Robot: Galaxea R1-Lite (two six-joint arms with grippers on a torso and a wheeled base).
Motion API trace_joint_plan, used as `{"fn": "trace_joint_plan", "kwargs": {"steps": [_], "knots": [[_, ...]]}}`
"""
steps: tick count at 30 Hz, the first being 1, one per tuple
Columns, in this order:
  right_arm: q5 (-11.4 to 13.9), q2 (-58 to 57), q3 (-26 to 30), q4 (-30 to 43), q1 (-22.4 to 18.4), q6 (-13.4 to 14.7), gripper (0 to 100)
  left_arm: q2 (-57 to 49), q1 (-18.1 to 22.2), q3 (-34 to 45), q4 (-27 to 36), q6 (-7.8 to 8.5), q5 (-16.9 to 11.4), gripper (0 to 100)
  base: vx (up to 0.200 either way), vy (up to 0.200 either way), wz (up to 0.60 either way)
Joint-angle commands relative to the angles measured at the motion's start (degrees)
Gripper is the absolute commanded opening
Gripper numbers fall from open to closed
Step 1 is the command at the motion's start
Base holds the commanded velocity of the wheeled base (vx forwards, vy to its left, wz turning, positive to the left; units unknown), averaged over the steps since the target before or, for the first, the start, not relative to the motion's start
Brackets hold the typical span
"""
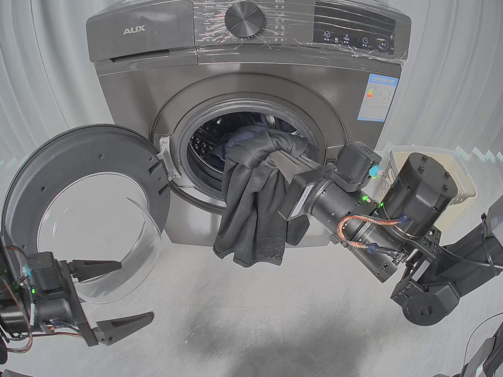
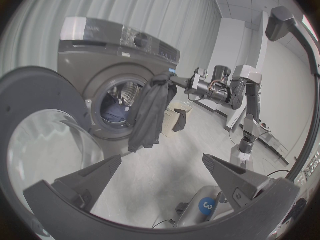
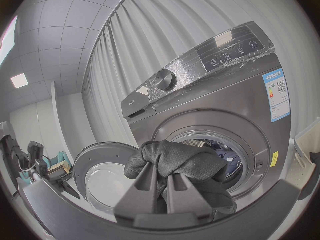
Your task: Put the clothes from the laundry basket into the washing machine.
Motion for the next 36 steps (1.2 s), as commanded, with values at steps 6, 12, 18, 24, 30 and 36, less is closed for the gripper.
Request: {"fn": "trace_joint_plan", "kwargs": {"steps": [6,12,18,24,30,36], "knots": [[0.0,0.2,1.6,0.0,0.7,0.1,0,29.5,-5.9,-2.1,-17.3,0.38,1.9,100,0.000,0.000,0.00],[0.0,-0.5,2.2,0.0,0.9,0.1,0,37.0,-6.5,-3.2,-23.9,0.03,3.6,100,0.000,0.000,0.00],[0.0,-1.4,2.8,0.1,1.2,0.1,0,45.8,-6.8,-3.7,-31.6,-1.73,4.2,100,0.000,0.000,0.00],[0.0,-1.9,3.3,0.0,1.3,0.0,0,51.8,-6.7,-4.2,-36.6,-1.81,4.1,100,0.000,0.000,0.00],[0.0,-1.9,3.4,0.1,1.5,0.0,0,57.6,-6.4,-5.3,-42.0,-2.52,4.3,100,0.000,0.000,0.00],[-0.1,-2.0,3.3,0.2,1.9,-0.1,0,63.6,-6.1,-8.3,-47.8,-3.22,6.1,100,0.000,0.000,0.00]]}}
